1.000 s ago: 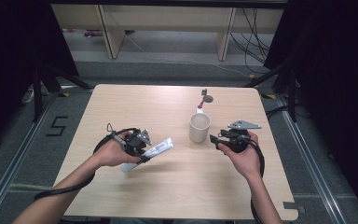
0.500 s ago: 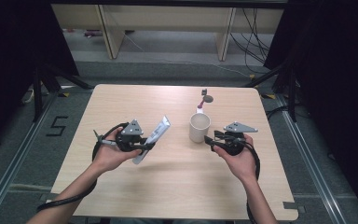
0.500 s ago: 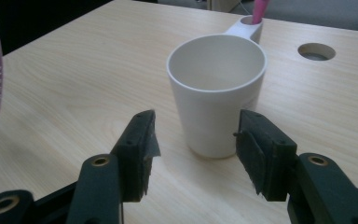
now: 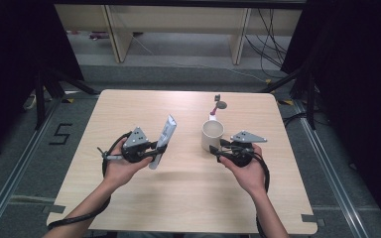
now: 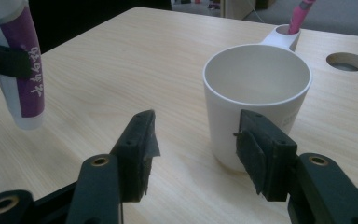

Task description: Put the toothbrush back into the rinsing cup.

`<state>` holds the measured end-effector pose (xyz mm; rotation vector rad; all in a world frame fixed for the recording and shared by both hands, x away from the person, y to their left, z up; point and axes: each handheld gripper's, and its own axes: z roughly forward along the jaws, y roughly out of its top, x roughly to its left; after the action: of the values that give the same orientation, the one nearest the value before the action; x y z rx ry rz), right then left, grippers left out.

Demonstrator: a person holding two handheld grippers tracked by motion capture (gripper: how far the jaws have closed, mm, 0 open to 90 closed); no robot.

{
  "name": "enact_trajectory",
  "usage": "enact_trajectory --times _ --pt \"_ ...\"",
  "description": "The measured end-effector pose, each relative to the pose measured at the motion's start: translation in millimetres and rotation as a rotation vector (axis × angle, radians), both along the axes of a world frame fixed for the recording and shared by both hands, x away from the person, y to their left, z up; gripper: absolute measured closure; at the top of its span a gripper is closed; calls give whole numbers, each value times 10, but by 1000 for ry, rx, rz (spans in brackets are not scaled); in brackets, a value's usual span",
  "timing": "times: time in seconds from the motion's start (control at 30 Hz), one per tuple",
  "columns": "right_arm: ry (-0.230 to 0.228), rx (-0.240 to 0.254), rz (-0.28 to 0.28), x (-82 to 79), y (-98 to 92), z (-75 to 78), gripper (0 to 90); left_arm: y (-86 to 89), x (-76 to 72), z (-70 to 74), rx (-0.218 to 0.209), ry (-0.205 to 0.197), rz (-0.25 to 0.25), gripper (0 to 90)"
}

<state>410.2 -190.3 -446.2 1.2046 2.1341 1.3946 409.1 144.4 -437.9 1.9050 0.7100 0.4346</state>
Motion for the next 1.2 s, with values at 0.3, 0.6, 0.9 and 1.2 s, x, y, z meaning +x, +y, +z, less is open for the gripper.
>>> enact_trajectory --times 0.3,0.6,0.9,1.2 --pt "-16 41 4 -33 56 53 474 -36 -25 34 -84 -54 21 741" --pt "-111 87 48 -70 141 148 460 -100 -38 29 -144 -106 18 740" --pt "-171 141 98 -103 355 329 449 -223 -49 14 -159 -120 16 740" --pt "-201 197 122 -138 518 490 443 -337 -57 33 -164 -152 6 740"
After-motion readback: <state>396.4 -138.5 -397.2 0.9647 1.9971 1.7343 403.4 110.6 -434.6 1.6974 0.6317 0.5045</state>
